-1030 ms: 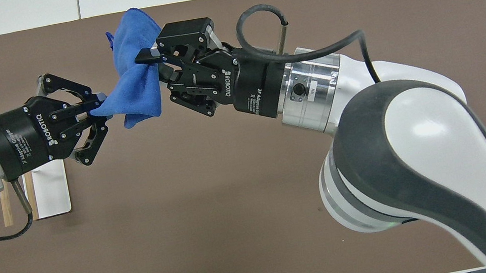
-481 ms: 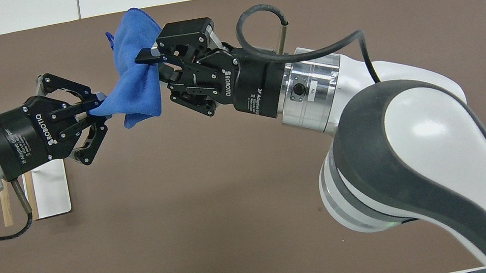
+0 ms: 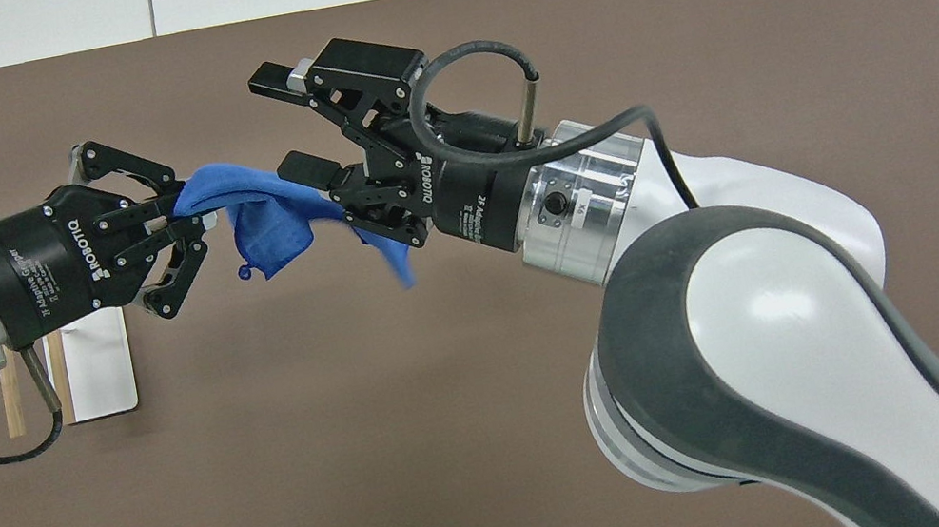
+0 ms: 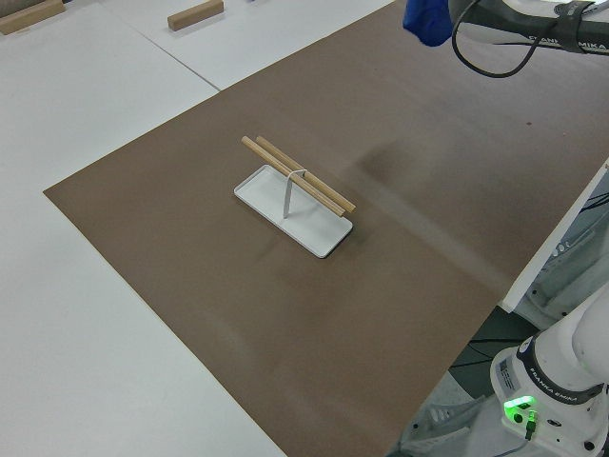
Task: Right arm passes towel to left arm to hang
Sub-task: 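Open the right gripper and withdraw it while the left gripper holds the towel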
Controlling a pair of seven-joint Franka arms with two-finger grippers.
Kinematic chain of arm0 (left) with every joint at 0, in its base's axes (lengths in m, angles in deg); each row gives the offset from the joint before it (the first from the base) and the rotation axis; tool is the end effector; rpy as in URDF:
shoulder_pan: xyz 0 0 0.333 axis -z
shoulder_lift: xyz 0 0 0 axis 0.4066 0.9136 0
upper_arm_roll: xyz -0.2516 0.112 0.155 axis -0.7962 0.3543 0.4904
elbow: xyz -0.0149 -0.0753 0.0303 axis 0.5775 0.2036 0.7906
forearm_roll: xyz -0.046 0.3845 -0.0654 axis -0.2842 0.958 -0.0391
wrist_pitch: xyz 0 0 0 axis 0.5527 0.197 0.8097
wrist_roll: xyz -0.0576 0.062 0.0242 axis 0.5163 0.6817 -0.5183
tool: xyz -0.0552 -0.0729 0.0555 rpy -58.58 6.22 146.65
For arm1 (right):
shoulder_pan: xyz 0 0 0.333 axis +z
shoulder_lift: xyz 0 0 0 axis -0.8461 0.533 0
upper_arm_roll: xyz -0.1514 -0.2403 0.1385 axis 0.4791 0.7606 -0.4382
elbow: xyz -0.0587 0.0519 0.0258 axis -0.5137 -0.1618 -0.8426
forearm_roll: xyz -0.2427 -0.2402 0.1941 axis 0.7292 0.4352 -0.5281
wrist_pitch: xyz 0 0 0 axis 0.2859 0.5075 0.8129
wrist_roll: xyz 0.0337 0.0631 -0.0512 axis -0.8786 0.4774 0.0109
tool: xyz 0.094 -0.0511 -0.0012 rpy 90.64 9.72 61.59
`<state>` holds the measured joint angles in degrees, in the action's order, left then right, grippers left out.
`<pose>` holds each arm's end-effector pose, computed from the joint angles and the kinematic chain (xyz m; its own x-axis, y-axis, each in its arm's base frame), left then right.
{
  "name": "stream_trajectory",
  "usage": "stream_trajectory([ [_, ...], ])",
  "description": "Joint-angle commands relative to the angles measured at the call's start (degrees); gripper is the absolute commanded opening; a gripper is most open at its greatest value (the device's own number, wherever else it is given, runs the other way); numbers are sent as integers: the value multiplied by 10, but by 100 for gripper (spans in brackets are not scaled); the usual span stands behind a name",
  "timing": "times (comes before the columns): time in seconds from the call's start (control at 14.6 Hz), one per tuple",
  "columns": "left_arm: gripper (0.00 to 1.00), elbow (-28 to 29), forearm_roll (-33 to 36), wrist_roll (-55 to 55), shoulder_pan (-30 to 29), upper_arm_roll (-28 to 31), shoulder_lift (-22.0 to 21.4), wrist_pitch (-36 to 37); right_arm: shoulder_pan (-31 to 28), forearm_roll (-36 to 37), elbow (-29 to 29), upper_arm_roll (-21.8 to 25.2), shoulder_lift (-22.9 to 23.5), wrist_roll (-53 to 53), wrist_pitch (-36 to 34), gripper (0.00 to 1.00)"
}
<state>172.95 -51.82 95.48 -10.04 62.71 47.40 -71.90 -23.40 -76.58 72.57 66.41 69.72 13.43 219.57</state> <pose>0.5025 -0.1707 0.6095 0.3275 0.6790 -0.6570 0.8834 0.0266 0.4679 0.5260 0.3584 0.6009 0.7552 -0.4688 -0.4580 -0.4575 0.1233 -0.8806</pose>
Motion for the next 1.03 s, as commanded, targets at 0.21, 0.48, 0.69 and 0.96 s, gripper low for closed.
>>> stream_trajectory([
  [0.21,0,7,7,-13,3,1,-11,-8,-10,60,9,-1,-5,23,0,100],
  [0.48,0,-1,120,-48,10,-12,-2,-7,-29,225,38,0,-7,23,-1,100],
  [0.69,0,-14,264,-52,11,-39,8,-7,-63,329,65,1,-10,41,-5,100],
  [0.96,0,-20,355,-147,13,-45,15,4,-120,475,98,4,-16,56,-12,100],
])
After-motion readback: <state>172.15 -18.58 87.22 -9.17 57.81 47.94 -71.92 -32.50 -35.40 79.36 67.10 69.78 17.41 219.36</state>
